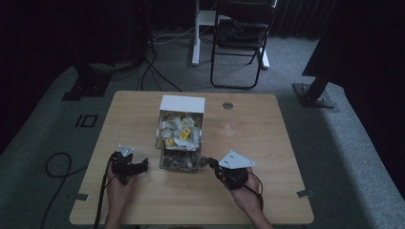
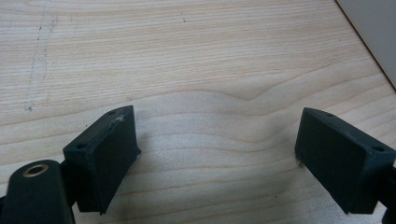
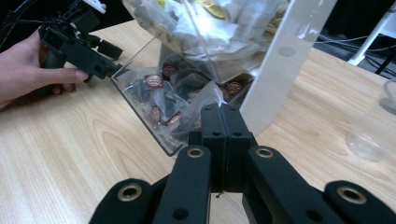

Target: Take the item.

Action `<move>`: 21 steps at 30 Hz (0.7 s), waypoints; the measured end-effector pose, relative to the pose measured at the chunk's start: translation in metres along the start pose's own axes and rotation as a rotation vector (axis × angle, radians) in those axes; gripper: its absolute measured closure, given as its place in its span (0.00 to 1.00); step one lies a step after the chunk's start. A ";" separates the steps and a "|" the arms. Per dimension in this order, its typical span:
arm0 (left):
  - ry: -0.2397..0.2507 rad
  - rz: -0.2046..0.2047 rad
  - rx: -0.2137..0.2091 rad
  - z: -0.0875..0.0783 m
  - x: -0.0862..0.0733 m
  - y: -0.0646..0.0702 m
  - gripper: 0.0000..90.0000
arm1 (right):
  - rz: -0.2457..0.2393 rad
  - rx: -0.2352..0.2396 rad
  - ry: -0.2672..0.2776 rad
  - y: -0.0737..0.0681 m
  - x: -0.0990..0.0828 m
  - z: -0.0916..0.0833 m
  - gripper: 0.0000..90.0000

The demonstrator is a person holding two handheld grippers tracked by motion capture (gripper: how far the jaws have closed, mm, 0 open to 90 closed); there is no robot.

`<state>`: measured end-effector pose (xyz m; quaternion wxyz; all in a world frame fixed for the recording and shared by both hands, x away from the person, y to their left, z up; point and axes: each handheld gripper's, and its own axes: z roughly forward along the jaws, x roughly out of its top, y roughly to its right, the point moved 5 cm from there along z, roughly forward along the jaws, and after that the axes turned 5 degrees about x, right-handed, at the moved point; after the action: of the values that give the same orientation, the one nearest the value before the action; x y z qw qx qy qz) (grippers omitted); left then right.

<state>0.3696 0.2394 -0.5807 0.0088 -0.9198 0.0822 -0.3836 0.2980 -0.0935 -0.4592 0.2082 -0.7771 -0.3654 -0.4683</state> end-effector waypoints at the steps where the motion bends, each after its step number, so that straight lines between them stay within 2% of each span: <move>1: 0.000 0.000 0.000 0.000 0.000 0.000 0.15 | 0.003 -0.003 0.000 0.001 0.000 -0.001 1.00; 21: -0.001 0.001 0.000 0.000 0.000 0.000 0.15 | 0.027 -0.063 0.020 0.023 0.002 -0.014 1.00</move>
<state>0.3696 0.2394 -0.5807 0.0090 -0.9199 0.0826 -0.3834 0.3082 -0.1165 -0.4505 0.1936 -0.7832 -0.3379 -0.4846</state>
